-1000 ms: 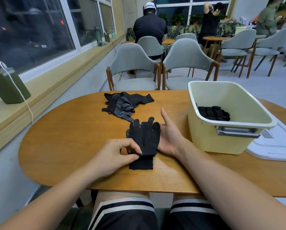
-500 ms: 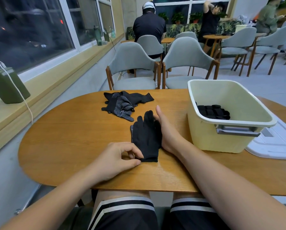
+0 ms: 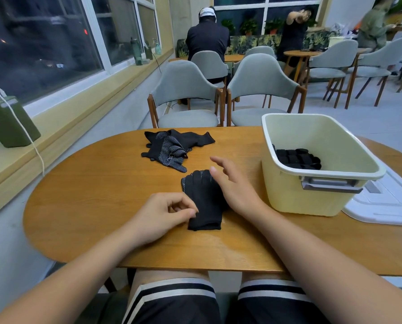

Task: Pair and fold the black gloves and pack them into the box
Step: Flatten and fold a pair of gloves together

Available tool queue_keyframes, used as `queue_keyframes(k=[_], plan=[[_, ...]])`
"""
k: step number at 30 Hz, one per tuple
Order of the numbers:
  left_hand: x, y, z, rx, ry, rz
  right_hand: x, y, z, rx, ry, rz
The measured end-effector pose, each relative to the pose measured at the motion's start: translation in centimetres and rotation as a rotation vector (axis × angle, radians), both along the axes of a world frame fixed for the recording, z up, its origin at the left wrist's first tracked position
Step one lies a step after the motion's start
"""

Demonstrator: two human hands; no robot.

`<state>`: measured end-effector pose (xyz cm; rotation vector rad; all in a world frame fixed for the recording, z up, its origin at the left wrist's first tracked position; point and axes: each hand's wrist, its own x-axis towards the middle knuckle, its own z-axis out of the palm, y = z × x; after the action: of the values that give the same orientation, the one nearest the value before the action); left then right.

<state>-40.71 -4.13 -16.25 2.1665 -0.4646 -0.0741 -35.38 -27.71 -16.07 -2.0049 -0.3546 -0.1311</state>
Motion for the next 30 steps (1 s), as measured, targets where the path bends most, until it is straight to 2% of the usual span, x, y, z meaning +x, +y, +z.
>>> queue_keyframes(k=[6, 14, 20, 24, 30], plan=[[3.2, 0.6, -0.5, -0.068, 0.002, 0.154, -1.7, -1.2, -1.2, -0.214, -0.179, 0.029], [8.9, 0.9, -2.4, -0.017, -0.123, 0.368, -3.4, -1.6, -2.4, -0.274, -0.335, 0.164], [10.8, 0.1, -3.3, 0.071, -0.222, 0.420, -3.7, -1.3, -2.5, -0.397, -0.409, 0.223], [11.6, -0.2, -3.0, 0.163, -0.188, 0.421, -4.2, -1.3, -2.3, -0.471, -0.407, 0.269], [11.5, -0.3, -3.0, 0.158, -0.163, 0.425, -4.5, -1.3, -2.2, -0.488, -0.422, 0.266]])
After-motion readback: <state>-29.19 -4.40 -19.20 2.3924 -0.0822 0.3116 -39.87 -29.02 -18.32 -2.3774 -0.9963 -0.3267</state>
